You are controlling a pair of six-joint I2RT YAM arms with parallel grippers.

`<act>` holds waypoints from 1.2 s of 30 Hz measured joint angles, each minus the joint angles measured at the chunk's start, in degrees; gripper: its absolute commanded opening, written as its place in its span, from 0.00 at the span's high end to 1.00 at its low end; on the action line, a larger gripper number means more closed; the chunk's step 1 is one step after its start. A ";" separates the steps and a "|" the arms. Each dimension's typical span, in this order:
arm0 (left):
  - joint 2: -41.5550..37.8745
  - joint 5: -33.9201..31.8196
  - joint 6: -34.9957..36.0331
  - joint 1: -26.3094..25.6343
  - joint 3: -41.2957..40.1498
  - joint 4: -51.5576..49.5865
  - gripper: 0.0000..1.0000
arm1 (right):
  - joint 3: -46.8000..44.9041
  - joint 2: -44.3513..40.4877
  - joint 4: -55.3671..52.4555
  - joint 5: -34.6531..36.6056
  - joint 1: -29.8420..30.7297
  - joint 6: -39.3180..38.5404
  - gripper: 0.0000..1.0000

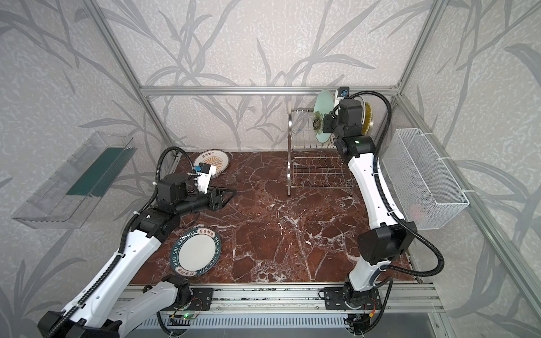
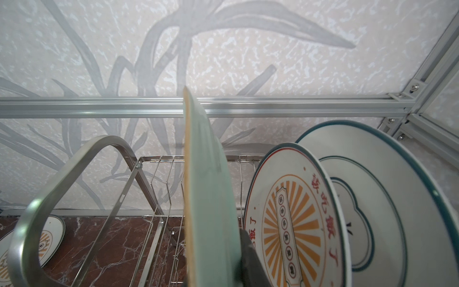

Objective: Load plates into a dish rack
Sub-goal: Place the plate on the dish rack.

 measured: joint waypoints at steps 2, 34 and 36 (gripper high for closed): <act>0.00 0.00 0.00 0.00 -0.07 0.13 0.51 | 0.48 0.11 -0.07 0.50 -0.02 -0.09 1.00; -0.94 0.52 -0.13 0.46 -0.28 0.35 0.51 | 2.01 2.89 -0.02 13.77 4.68 -6.43 1.00; -0.98 0.59 -0.13 0.46 -0.28 0.37 0.51 | 1.92 2.89 0.09 14.40 4.83 -6.47 1.00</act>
